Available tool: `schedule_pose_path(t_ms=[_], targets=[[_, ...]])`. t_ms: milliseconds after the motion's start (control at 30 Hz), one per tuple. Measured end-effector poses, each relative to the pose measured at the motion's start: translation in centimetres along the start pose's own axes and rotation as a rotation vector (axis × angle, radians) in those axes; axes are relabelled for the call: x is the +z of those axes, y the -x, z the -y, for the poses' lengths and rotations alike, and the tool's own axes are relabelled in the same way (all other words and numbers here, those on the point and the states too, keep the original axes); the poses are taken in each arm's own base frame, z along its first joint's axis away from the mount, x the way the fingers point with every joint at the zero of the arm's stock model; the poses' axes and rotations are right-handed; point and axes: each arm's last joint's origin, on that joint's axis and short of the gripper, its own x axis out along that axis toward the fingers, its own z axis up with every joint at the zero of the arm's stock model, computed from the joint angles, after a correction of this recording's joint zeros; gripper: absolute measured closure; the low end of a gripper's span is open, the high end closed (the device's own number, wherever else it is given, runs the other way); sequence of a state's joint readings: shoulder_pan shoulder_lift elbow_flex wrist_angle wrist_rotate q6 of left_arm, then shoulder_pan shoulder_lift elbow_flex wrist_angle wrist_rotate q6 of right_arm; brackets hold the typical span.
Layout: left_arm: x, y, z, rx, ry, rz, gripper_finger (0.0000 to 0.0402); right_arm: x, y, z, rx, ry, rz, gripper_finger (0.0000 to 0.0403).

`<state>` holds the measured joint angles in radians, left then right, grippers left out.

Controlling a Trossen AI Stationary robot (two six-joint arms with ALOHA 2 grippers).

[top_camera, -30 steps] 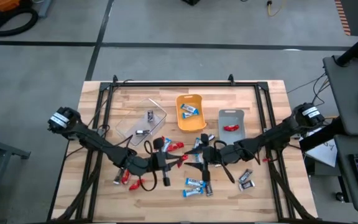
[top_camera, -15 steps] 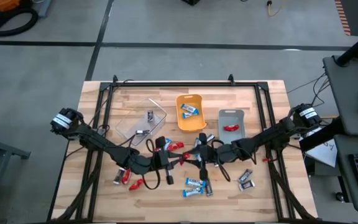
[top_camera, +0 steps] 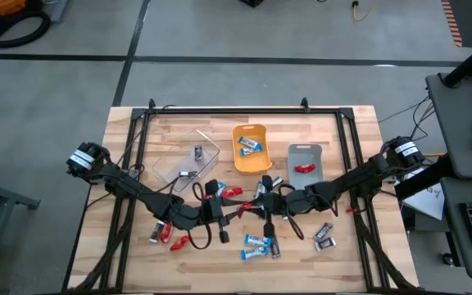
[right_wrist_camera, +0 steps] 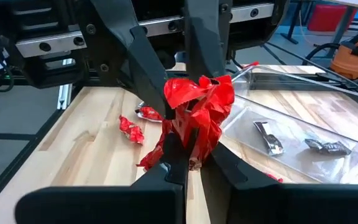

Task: Organize candy in baskets
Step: Put the red chocolate into the gray bin, then put the white chocolate into the yellow bin

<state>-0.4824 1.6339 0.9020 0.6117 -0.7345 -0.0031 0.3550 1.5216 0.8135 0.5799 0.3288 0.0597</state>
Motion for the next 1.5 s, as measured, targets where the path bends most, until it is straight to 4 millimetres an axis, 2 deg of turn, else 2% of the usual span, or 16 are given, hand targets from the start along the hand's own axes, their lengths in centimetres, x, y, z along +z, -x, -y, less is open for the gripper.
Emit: schedule_pose_path(t_ms=[133, 300, 433, 600, 733, 833, 1133, 1500], targets=[[0.1, 0.2, -0.2, 0.0, -0.012, -0.016, 0.028, 0.2, 0.5, 0.4, -0.013, -0.002, -0.044, 0.0384], [0.6, 0.7, -0.6, 0.001, -0.026, -0.048, 0.025, 1.0, 1.8, 2.3, -0.099, -0.061, -0.249, 0.0384], [0.6, 0.9, -0.8, 0.001, -0.047, -0.072, 0.0242, 1.6, 3.4, 4.2, -0.262, -0.077, -0.467, 0.0384], [0.6, 1.1, -1.0, 0.002, -0.06, -0.096, 0.0242, 2.8, 6.3, 6.8, -0.52, -0.145, -0.762, 0.0385], [0.3, 1.2, -1.1, 0.005, -0.045, -0.126, 0.0242, 2.6, 8.3, 8.6, -0.715, -0.262, -0.926, 0.0385], [-0.1, 1.3, -1.1, 0.007, -0.051, -0.159, 0.0242, 2.0, 9.0, 9.5, -0.807, -0.306, -0.995, 0.0381], [0.1, 1.4, -1.1, 0.003, -0.026, -0.34, 0.0242, -0.9, 9.4, 10.2, -0.778, -0.373, -1.173, 0.0356], [0.9, 2.2, -1.0, -0.03, 0.009, -0.543, 0.0242, -1.1, 9.6, 10.2, -0.794, -0.387, -1.171, 0.0281]])
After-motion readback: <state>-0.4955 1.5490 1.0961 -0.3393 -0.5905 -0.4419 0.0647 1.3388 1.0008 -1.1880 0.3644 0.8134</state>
